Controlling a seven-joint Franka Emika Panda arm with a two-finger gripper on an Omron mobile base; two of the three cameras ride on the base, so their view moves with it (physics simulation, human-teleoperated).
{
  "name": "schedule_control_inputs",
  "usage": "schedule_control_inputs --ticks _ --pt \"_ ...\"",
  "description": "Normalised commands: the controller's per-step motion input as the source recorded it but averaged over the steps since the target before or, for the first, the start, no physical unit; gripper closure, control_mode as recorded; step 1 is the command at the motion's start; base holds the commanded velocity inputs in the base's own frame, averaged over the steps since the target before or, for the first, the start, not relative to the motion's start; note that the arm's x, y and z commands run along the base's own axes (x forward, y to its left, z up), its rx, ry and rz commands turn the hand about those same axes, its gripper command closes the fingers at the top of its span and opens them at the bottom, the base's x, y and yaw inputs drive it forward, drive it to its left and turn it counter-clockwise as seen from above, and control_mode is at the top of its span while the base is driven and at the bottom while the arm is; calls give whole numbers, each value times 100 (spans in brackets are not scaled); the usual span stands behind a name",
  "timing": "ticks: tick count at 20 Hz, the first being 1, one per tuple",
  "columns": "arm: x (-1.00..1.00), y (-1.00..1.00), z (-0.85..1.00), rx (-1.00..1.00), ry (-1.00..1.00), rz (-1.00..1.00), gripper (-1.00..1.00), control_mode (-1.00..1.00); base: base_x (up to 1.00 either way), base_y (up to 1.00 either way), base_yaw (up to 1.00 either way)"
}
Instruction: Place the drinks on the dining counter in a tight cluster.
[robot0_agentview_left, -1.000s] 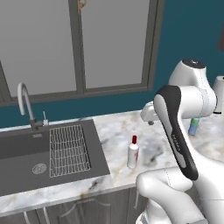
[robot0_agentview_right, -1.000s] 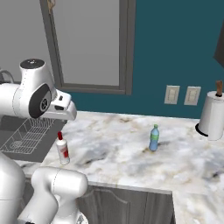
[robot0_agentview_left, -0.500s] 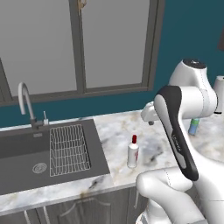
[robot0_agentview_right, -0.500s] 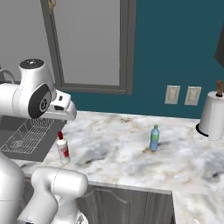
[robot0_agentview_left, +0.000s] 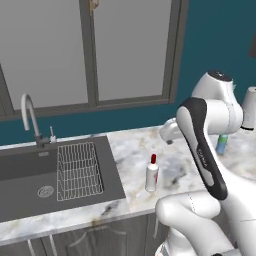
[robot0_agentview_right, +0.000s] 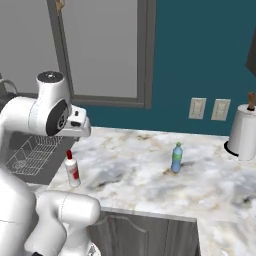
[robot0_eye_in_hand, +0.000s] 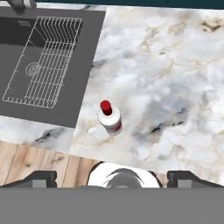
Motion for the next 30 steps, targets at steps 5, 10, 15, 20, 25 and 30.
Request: schedule_control_inputs --ticks 5,10,15,20,25,30 --pt "42 5 -30 3 1 60 -100 -100 0 0 0" --pt "50 23 -39 0 -1 35 -100 -100 0 0 0" --pt "53 -4 -31 13 -10 16 -100 -100 0 0 0" --pt "18 -24 -2 18 -3 0 -100 -100 0 0 0" --pt "-2 0 -27 7 0 4 -100 -100 0 0 0" --pt "1 3 -54 8 0 24 -100 -100 0 0 0"
